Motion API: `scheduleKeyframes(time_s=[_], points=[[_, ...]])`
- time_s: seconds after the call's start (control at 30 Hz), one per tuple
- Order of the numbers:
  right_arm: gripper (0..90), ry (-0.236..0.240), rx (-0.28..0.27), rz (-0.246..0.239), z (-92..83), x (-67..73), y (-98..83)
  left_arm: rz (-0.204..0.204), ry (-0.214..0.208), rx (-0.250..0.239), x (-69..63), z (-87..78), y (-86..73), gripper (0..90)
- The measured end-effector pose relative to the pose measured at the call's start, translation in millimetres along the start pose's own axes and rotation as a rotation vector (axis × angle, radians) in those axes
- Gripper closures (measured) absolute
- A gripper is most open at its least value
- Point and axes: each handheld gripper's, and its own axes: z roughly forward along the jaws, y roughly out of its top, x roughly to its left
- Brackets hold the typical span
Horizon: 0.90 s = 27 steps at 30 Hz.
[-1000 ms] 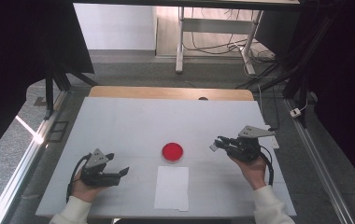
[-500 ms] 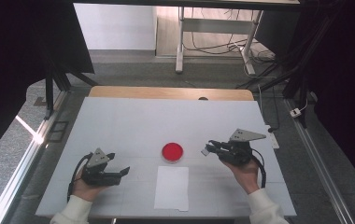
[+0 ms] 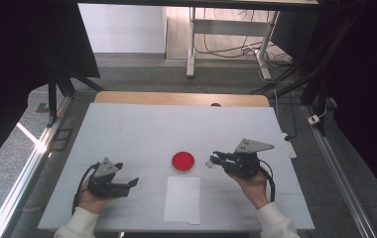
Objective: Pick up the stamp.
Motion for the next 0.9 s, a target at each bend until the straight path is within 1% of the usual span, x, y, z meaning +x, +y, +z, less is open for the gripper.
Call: scheduleKeyframes(time_s=[0.07,0.27,0.47,0.5,0.53,0.57,0.67,0.7,0.9], points=[[75.1,0.014,0.001,-0.012,6.0,4.3,1.3,0.002,0.001,0.001,-0.8,0.4,0.0,19.0],[75.1,0.031,0.004,-0.017,14.7,11.0,3.1,0.011,0.000,0.001,-3.4,-0.4,0.5,19.0],[75.1,0.058,-0.001,-0.024,25.2,21.4,5.0,0.013,0.001,0.002,-4.1,0.3,0.9,19.0],[75.1,0.058,-0.001,-0.024,25.2,21.4,5.0,0.013,0.001,0.003,-4.2,0.5,0.9,19.0],[75.0,0.062,-0.002,-0.024,27.0,23.5,5.1,0.013,0.001,0.004,-4.2,0.7,0.9,19.0],[75.1,0.069,0.003,-0.033,30.4,27.0,5.4,0.014,0.001,0.004,-4.2,0.8,0.9,19.0],[75.1,0.076,0.005,-0.038,33.7,30.1,5.4,0.013,0.001,0.004,-4.3,0.9,1.0,19.0],[75.1,0.086,0.009,-0.036,36.8,32.8,4.8,0.013,0.000,0.004,-4.5,1.0,1.1,19.0],[75.1,0.095,0.019,-0.045,45.8,39.3,1.7,0.018,-0.004,0.005,-5.6,1.0,1.4,19.0]])
